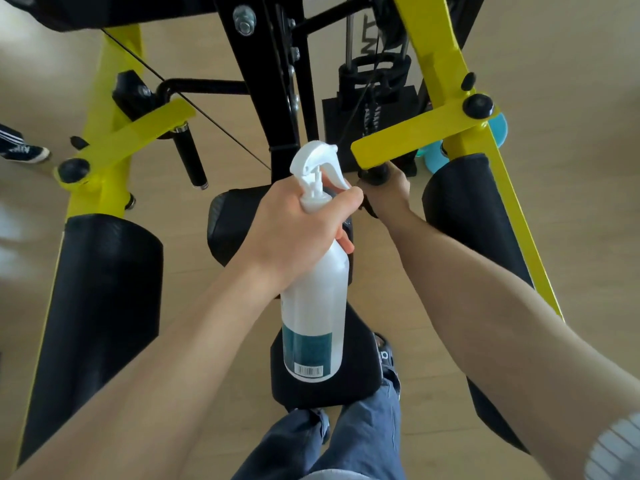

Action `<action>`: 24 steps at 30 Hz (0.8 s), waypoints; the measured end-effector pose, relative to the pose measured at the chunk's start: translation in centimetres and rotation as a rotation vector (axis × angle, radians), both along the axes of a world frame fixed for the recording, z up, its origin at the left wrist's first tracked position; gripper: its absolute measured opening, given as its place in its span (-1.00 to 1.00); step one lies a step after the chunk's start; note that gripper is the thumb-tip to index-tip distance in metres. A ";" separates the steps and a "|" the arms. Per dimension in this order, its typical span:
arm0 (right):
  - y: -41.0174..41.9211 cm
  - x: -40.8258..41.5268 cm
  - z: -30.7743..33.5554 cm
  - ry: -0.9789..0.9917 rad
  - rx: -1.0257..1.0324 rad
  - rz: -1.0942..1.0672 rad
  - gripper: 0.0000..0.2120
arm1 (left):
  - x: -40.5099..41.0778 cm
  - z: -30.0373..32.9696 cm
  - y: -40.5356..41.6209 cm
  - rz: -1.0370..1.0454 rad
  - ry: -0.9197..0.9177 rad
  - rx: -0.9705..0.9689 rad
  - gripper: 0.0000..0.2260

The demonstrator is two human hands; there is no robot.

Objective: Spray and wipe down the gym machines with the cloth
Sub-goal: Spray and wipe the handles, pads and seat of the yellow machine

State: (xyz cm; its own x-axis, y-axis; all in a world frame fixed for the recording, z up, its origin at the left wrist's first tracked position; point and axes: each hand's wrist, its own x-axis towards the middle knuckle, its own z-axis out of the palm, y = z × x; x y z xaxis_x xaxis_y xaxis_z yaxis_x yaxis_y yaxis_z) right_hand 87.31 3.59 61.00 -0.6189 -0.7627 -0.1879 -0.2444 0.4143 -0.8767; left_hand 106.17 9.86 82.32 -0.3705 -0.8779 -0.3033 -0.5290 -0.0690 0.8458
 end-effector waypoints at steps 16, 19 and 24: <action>1.1 1.1 0.4 -0.027 -0.184 -0.100 -0.84 | -0.1 -0.4 0.1 0.022 0.014 -0.010 -0.82; 0.0 0.9 -0.1 0.002 -0.121 -0.070 -0.91 | -0.1 -0.5 0.0 0.021 0.013 -0.008 -0.78; -1.4 0.1 -1.2 0.015 -0.033 -0.023 -0.85 | 0.0 -0.7 -0.1 -0.004 0.017 -0.006 -0.84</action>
